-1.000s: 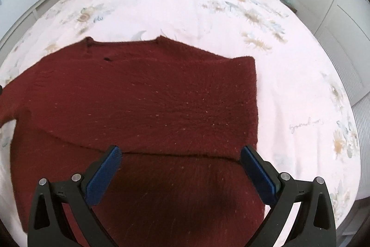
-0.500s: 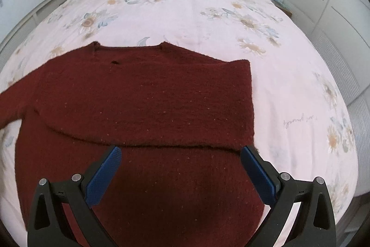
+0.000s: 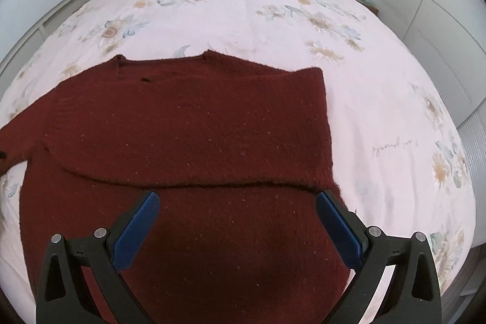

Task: Fold small clothes
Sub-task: 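Reach the left tool to the other sleeve cuff and grasp it, then carry the sleeve across the sweater body with the left tool and release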

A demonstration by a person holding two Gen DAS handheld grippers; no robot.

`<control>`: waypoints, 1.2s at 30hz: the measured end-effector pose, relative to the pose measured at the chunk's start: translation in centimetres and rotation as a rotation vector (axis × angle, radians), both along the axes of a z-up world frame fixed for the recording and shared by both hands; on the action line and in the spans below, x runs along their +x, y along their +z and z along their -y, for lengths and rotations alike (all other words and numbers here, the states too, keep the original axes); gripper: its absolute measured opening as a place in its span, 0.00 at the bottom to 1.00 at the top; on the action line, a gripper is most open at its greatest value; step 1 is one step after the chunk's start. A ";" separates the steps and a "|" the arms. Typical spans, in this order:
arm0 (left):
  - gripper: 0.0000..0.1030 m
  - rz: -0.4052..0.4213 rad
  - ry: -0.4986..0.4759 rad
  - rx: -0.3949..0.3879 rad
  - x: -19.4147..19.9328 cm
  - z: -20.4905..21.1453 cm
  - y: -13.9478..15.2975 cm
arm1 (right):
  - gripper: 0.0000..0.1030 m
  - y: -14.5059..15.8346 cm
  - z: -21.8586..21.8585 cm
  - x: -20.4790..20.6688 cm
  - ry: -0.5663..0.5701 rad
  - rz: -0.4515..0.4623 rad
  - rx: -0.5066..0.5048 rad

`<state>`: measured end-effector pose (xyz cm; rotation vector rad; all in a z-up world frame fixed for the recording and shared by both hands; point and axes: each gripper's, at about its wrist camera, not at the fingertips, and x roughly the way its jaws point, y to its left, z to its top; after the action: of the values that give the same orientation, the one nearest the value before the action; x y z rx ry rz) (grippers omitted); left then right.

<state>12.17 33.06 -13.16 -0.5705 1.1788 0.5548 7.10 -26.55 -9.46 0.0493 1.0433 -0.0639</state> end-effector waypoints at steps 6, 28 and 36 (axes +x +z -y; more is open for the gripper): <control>0.98 0.012 0.004 -0.006 -0.1 -1.4 -0.2 | 0.99 -0.3 0.7 -0.2 -0.018 -0.006 0.002; 0.12 0.213 -0.568 0.134 1.3 13.5 12.2 | 0.99 1.7 3.1 -0.7 -0.038 0.069 0.021; 0.12 0.264 -0.776 0.122 3.5 27.7 11.4 | 0.99 3.3 4.7 -0.3 -0.044 0.093 0.011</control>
<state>15.71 5.35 -1.76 -0.0490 1.0053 -0.1126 6.81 -31.25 -6.18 0.0841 0.9495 -0.0952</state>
